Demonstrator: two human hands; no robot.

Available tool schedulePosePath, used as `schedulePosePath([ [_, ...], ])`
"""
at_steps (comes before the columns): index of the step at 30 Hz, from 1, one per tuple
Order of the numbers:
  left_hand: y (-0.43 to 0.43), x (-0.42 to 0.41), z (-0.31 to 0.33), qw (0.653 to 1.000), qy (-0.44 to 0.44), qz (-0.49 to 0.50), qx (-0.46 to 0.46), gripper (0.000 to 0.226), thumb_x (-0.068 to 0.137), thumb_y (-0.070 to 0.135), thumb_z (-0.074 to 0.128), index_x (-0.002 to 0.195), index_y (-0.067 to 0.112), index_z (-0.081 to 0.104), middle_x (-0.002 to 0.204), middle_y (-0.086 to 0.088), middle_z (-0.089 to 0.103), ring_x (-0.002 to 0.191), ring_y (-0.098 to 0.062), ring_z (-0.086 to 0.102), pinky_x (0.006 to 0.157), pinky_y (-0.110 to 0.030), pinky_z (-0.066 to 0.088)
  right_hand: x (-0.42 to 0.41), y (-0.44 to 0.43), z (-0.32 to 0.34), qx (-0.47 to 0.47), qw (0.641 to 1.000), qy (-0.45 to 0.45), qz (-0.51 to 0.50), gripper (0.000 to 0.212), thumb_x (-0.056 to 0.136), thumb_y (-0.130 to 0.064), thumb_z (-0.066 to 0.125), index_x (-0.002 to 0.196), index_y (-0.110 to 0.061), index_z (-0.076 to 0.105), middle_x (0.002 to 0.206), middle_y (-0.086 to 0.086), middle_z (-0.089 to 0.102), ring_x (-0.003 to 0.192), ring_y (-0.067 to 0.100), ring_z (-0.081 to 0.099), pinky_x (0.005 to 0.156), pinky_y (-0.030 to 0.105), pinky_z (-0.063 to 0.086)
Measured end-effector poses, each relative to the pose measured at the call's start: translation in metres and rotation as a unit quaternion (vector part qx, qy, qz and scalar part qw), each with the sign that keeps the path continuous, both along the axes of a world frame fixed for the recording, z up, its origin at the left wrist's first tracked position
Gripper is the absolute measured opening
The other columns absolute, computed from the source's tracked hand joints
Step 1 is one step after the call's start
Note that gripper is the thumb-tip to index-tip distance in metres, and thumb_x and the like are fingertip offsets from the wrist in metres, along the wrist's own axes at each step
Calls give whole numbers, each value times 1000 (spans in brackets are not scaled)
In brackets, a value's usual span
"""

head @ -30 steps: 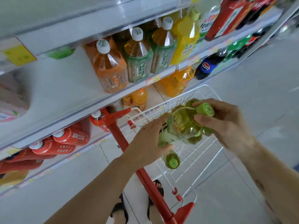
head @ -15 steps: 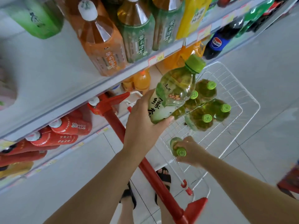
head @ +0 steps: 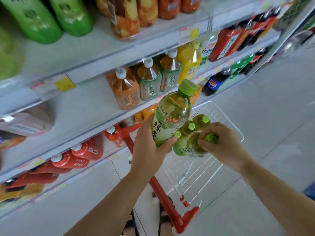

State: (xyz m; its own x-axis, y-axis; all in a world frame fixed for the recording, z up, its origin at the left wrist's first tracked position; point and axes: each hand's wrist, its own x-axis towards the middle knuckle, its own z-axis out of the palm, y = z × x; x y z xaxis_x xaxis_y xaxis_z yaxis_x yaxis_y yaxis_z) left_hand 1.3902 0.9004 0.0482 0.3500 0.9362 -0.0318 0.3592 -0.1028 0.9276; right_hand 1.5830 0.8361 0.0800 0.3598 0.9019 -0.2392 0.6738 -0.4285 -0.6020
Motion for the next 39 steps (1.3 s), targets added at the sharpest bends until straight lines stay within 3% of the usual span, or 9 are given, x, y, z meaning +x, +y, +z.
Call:
schedulePosePath([
  [6,4,-38,87,994,-33,52,89,64,79,51,57,134,33,28,126,-3,47,117,-24,49,97,-50,43,-29,26,155,181,982,-3,57,24,69,-5,73,69,-26,62,83,-12,60,79,-11,52,68,-1,34],
  [11,34,-79,137,983,-38,102,145,57,83,42,51,131,30,23,126,-15,39,116,-35,45,100,-54,38,-66,60,229,273,949,9,161,20,75,-8,72,75,-25,61,86,-12,56,80,-4,53,70,4,38],
  [16,77,-105,166,970,-58,150,184,60,86,1,59,116,39,24,115,4,44,103,-7,46,88,-5,34,-108,102,241,382,894,-52,226,11,75,-11,67,82,-17,61,89,-8,50,84,3,47,78,0,33],
  [21,113,-113,171,962,-48,202,177,55,79,-16,59,123,7,35,109,22,36,96,0,42,82,6,27,-132,143,221,391,883,-66,252,10,78,-8,66,87,-9,62,95,-6,46,86,8,49,80,-1,33],
  [25,132,-114,170,960,-53,234,147,57,83,-8,62,129,1,32,107,24,35,99,-3,42,80,2,31,-142,174,217,385,877,-63,280,13,79,-7,66,91,-10,63,97,-7,47,89,9,50,82,3,35],
  [29,147,-113,170,959,-45,252,125,63,83,2,66,132,-3,27,110,4,38,102,-11,42,80,-9,33,-154,198,223,360,906,27,222,33,82,-10,68,112,-18,60,102,-11,53,90,3,52,80,4,40],
  [32,158,-112,170,961,-19,253,109,65,83,4,66,132,-3,24,122,-9,43,111,-21,48,89,-27,42,-160,212,220,317,934,115,119,47,80,-24,71,123,-22,52,100,-10,60,90,9,58,78,23,52],
  [35,169,-112,169,960,-4,265,84,64,83,2,64,130,-4,22,129,-19,44,118,-33,49,95,-44,45,-169,223,204,260,957,91,88,71,68,-51,67,132,-34,39,110,-7,61,103,22,57,86,42,52],
  [39,171,-120,162,965,53,252,51,75,82,-4,60,140,-1,14,136,-20,34,122,-35,43,96,-39,43,-177,245,192,200,965,140,98,76,77,-23,72,139,-24,29,122,-1,57,113,20,54,89,25,41],
])
